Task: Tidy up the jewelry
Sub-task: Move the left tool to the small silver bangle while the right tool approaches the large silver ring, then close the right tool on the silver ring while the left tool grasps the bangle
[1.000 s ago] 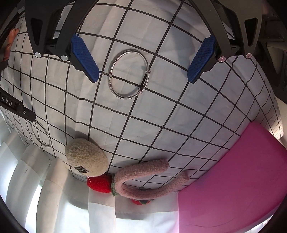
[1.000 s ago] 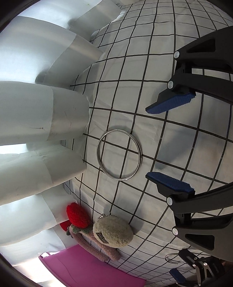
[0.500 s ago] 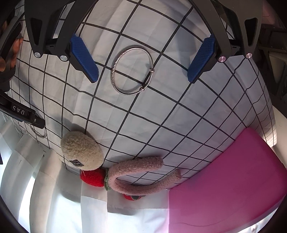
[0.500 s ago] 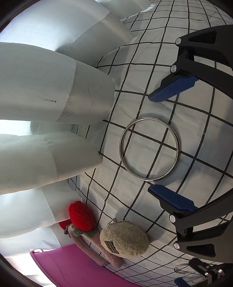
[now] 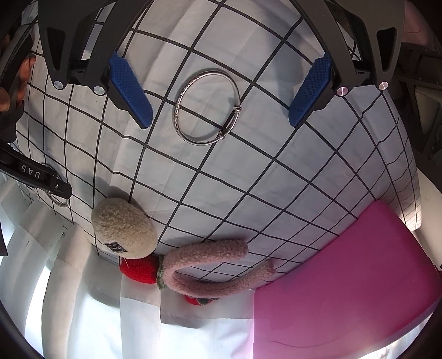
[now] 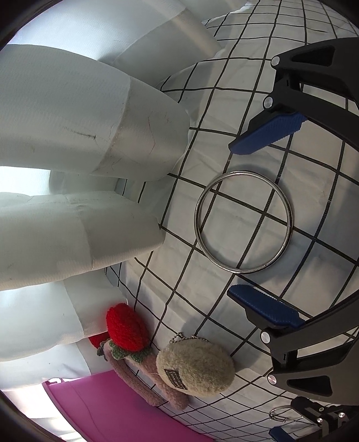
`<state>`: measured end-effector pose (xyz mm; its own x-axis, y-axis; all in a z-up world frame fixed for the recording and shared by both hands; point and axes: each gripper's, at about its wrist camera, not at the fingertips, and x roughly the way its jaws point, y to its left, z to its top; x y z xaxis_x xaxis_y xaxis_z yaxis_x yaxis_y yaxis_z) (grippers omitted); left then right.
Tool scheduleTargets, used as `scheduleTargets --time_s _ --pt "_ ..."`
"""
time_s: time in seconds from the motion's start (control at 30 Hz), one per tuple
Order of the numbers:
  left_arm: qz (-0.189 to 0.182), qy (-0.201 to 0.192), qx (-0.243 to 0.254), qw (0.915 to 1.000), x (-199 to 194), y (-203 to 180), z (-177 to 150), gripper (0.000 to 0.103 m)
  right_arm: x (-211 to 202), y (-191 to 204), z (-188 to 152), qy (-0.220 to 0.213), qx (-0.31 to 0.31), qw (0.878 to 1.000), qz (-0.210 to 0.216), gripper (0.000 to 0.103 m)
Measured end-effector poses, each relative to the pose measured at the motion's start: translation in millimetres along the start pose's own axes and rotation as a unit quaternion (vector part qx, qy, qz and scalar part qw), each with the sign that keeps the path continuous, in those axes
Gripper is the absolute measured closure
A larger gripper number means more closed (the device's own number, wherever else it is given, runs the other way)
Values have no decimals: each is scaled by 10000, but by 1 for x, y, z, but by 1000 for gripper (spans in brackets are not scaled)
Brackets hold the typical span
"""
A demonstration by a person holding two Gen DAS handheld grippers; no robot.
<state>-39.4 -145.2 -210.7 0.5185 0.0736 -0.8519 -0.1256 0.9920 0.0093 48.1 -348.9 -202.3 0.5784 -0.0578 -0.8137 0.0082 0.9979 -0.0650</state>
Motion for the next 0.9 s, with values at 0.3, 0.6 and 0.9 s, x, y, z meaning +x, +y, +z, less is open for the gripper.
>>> scheduleTargets --time_s 0.3,0.6,0.9 --pt "-256 -107 344 9990 -9 -10 0 56 -6 8 -4 -112 -79 9999 47 32" --pt "-245 -73 376 9990 -12 -4 5 60 -17 16 -11 -178 -88 9997 105 32" --pt "-234 -404 448 9979 -41 7 24 60 -45 26 -13 -307 -104 9993 172 32"
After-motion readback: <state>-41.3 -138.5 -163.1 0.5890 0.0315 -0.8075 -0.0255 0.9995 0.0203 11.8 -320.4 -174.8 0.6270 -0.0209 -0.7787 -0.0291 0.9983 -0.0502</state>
